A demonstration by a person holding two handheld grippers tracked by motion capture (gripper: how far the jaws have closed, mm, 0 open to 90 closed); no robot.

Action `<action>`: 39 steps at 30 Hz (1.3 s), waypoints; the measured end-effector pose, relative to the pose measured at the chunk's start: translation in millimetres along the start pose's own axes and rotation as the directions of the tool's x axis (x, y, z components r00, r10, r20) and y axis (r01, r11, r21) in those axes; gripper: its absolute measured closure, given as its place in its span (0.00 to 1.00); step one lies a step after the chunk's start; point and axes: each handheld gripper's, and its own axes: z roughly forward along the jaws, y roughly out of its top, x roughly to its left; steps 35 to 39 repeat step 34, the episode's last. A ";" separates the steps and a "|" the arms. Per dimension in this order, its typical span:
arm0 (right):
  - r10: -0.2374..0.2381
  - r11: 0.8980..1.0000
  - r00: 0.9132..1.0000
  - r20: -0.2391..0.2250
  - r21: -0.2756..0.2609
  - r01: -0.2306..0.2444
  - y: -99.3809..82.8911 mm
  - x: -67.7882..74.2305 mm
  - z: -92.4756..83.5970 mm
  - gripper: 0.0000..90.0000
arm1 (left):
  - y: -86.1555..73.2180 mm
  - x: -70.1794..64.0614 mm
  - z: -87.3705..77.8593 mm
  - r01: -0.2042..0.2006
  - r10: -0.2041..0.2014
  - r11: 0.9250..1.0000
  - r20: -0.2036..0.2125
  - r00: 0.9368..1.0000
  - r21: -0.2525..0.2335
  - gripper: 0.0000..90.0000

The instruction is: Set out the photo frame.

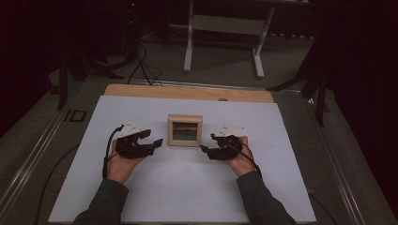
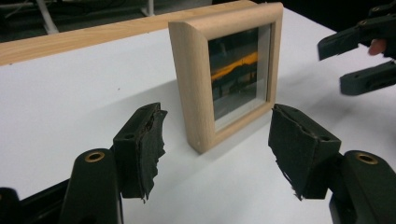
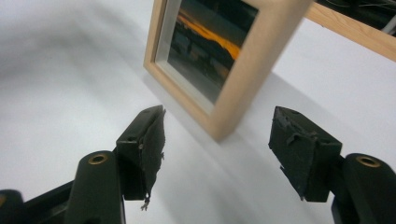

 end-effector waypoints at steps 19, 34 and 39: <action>0.090 0.994 0.992 0.084 -0.062 -0.085 -61.1 -20.2 -68.0 0.39 | -31.5 -1.1 -36.8 0.020 -0.021 1.000 -0.012 1.000 -0.024 0.39; 0.179 0.977 0.977 0.120 -0.139 -0.162 -98.2 -29.1 -108.8 0.38 | -51.6 -0.3 -51.5 -0.003 0.004 1.000 -0.092 0.996 0.005 0.38; 0.179 0.977 0.977 0.120 -0.139 -0.162 -98.2 -29.1 -108.8 0.38 | -51.6 -0.3 -51.5 -0.003 0.004 1.000 -0.092 0.996 0.005 0.38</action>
